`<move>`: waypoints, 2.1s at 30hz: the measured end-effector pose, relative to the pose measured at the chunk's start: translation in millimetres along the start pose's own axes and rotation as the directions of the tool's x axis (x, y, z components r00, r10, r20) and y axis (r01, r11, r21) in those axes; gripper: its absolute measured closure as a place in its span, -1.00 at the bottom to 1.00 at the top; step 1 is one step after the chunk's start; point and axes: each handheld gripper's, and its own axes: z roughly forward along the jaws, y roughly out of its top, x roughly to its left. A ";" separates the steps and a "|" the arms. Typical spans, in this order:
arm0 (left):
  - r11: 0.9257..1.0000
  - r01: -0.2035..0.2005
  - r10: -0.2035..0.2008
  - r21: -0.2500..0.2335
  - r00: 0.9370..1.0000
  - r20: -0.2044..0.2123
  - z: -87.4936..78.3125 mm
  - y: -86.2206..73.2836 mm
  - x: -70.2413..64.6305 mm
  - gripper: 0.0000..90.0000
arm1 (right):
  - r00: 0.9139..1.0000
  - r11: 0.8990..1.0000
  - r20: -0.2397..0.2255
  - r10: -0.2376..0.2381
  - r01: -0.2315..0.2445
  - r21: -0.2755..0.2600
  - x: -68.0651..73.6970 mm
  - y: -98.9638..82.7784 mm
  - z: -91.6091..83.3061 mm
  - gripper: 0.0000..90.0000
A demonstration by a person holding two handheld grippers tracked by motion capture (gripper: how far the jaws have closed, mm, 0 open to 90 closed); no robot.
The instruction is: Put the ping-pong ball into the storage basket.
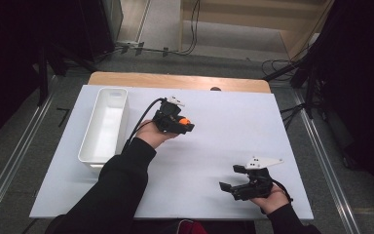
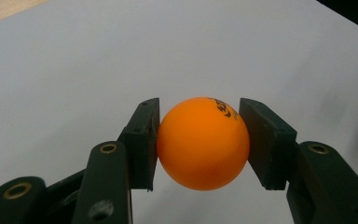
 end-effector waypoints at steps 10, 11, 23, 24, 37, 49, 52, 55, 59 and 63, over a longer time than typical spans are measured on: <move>1.000 0.010 -0.010 -0.007 1.000 0.002 -11.9 1.8 -0.2 0.11 | 1.000 1.000 0.001 -0.001 0.001 -0.001 -0.4 -0.2 -0.4 -0.78; 1.000 0.007 -0.007 0.001 1.000 0.003 -13.9 2.2 0.8 0.11 | 1.000 1.000 0.001 -0.001 0.001 -0.001 -0.5 -0.1 -0.3 -0.78; 1.000 0.010 -0.010 -0.004 1.000 0.005 -30.0 5.6 1.9 0.11 | 1.000 1.000 0.005 -0.001 0.001 -0.003 -1.0 -0.2 -0.8 -0.78; 1.000 0.007 -0.007 -0.004 1.000 0.005 -32.9 6.6 2.4 0.11 | 1.000 1.000 0.005 0.001 0.000 -0.005 -0.9 -0.3 -1.0 -0.78; 1.000 0.010 -0.010 0.000 1.000 -0.012 -47.9 8.4 7.7 0.11 | 1.000 1.000 0.007 -0.006 0.006 -0.004 -0.8 -0.3 -1.6 -0.78; 1.000 0.016 -0.017 -0.020 0.999 -0.028 -62.5 9.4 15.2 0.11 | 1.000 1.000 0.011 0.005 -0.005 -0.007 -0.7 -0.2 -1.8 -0.78; 1.000 0.019 -0.020 -0.021 0.999 -0.033 -64.0 8.8 18.8 0.11 | 1.000 1.000 0.011 0.004 -0.004 -0.008 -0.9 -0.2 -1.9 -0.78; 1.000 0.022 -0.023 -0.016 0.999 -0.046 -65.8 7.6 23.2 0.11 | 1.000 1.000 0.009 0.008 -0.008 -0.006 -0.4 -0.2 -2.0 -0.78; 1.000 0.019 -0.019 -0.010 0.998 -0.064 -67.3 7.0 25.4 0.11 | 1.000 1.000 0.012 0.004 -0.004 -0.007 -0.8 -0.2 -1.7 -0.78; 1.000 0.020 -0.021 -0.004 0.997 -0.073 -68.0 6.4 27.3 0.11 | 1.000 1.000 0.009 0.002 -0.002 -0.004 -0.6 -0.4 -1.8 -0.78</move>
